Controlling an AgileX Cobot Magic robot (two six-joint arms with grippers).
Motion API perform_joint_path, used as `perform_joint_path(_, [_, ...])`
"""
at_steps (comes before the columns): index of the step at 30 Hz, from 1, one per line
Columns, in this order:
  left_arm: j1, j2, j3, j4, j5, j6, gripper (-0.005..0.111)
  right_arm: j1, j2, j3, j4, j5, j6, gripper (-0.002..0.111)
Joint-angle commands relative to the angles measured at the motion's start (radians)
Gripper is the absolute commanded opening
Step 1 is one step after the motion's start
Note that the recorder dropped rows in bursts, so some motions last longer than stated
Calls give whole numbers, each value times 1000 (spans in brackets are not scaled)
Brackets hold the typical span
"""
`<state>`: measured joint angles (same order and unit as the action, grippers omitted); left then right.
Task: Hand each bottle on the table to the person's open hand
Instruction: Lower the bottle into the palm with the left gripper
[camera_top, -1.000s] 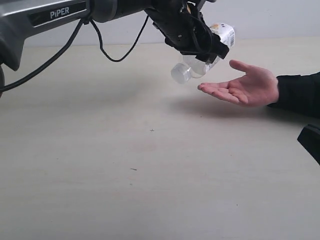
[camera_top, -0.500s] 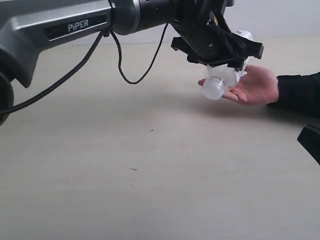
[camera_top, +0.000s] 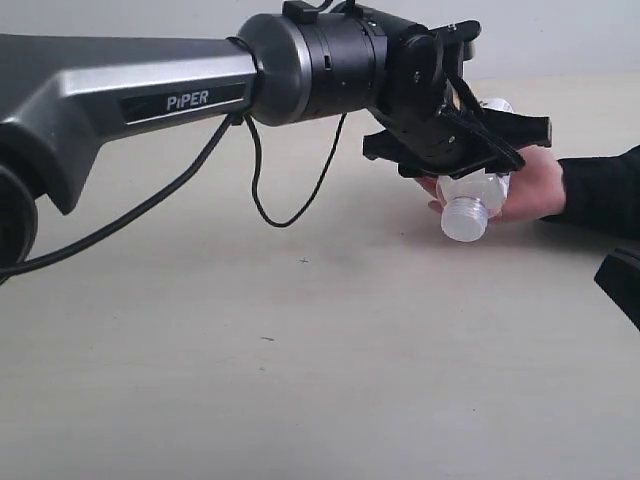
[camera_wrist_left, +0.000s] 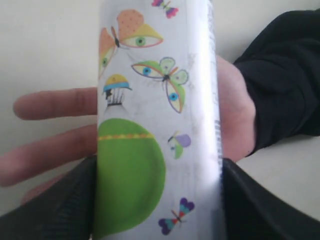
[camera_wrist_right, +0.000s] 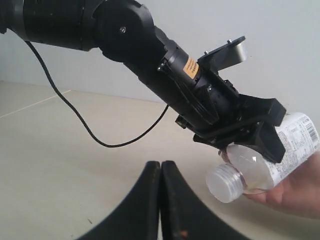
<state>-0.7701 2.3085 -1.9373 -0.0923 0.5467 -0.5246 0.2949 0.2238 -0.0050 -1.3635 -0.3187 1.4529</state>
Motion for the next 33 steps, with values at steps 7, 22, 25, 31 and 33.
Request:
perform_joint_path(7, [-33, -14, 101, 5, -252, -161, 0, -3, -3, 5, -3, -4, -1, 0])
perform_joint_path(22, [-52, -14, 148, 5, -203, -165, 0, -3, -3, 5, -3, -4, -1, 0])
perform_joint_path(25, [-52, -14, 148, 5, -200, -165, 8, -3, -3, 5, -3, -4, -1, 0])
perform_joint_path(31, [-52, -14, 148, 5, -194, -165, 54, -3, -3, 5, 0, -4, -1, 0])
perform_joint_path(33, [-52, -14, 148, 5, -194, -165, 68, -3, -3, 5, 0, -4, -1, 0])
